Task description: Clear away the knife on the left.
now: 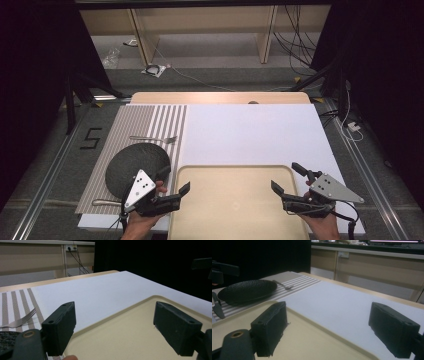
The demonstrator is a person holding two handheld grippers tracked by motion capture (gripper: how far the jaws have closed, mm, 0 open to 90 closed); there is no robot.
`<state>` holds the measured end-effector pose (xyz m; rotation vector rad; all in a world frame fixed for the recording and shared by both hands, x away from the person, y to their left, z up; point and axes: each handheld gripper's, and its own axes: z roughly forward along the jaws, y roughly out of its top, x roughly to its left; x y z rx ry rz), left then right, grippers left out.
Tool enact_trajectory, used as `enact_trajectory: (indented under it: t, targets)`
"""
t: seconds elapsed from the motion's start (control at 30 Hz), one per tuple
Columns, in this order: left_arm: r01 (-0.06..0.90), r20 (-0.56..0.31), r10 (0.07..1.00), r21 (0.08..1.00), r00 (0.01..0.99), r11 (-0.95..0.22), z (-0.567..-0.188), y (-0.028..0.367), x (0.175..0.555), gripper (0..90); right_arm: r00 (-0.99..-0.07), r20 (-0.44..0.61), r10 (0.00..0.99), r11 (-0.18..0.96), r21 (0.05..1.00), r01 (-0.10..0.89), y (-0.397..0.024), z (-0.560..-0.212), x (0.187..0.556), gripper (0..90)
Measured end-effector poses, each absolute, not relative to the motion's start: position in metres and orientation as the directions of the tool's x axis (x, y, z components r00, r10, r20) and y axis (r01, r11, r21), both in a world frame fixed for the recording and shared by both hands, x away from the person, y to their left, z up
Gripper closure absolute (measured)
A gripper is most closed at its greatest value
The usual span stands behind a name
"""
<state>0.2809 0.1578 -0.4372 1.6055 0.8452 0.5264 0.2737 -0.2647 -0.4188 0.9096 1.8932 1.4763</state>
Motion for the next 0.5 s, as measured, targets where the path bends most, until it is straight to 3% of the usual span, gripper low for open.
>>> enact_trajectory:
  t: [0.5]
  targets:
    - [0.243,-0.104,0.764,0.967,0.637,-0.071,-0.4363,0.1588,0.2822,18.1,-0.614,-0.026,0.789,0.163,0.972,0.168,-0.2643,-0.4188,0.2737,16.2]
